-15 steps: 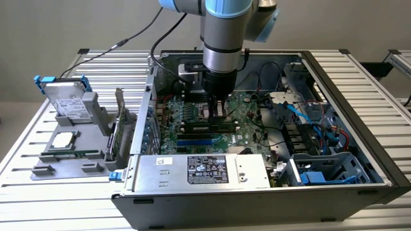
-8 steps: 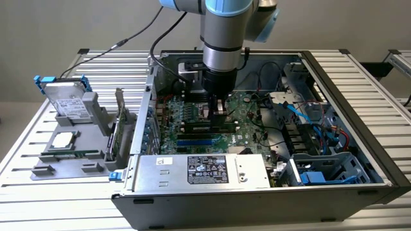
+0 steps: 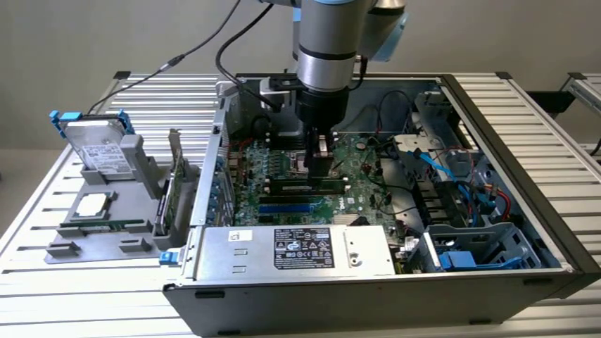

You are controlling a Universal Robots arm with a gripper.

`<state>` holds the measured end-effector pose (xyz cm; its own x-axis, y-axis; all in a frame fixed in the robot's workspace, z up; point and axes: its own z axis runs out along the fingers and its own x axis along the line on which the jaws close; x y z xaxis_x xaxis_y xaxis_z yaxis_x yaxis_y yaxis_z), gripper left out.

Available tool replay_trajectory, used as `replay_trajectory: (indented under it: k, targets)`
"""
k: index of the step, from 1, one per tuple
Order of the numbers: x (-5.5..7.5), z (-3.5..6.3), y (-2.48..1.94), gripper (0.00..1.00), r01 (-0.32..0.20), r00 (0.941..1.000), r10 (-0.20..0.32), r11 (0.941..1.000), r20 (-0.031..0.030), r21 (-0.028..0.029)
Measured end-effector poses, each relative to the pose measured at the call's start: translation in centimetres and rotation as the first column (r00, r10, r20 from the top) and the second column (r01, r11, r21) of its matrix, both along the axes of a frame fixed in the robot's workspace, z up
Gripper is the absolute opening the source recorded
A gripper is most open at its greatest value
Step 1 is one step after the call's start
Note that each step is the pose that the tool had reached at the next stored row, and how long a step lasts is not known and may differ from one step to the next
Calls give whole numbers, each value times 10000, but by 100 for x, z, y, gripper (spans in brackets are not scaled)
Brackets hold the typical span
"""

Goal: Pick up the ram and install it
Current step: 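Insert the ram into the slot, then press down the ram until it locks into place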

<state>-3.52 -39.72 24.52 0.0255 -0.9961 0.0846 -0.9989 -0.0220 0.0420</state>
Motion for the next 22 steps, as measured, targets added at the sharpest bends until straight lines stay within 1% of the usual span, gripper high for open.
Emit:
replay_trajectory:
  k: [2,4,6,7,8,9,11,12,13,22]
  targets:
    - [0,28,0,52,0,10000,0,10000,-3,-1]
    - [0,30,0,50,0,10000,0,10000,-1,1]
    - [0,30,0,37,0,10000,0,10000,-1,2]
    - [0,31,0,37,0,10000,0,10000,-2,0]
    - [0,31,0,25,0,10000,0,10000,-2,0]
    - [0,31,0,25,0,10000,0,10000,-2,0]
    - [0,31,0,13,0,10000,0,10000,-2,0]
    - [0,31,0,13,0,10000,0,10000,-2,0]
    - [0,31,0,10,0,10000,0,10000,-2,0]
    - [0,31,0,10,0,10000,0,10000,-2,0]
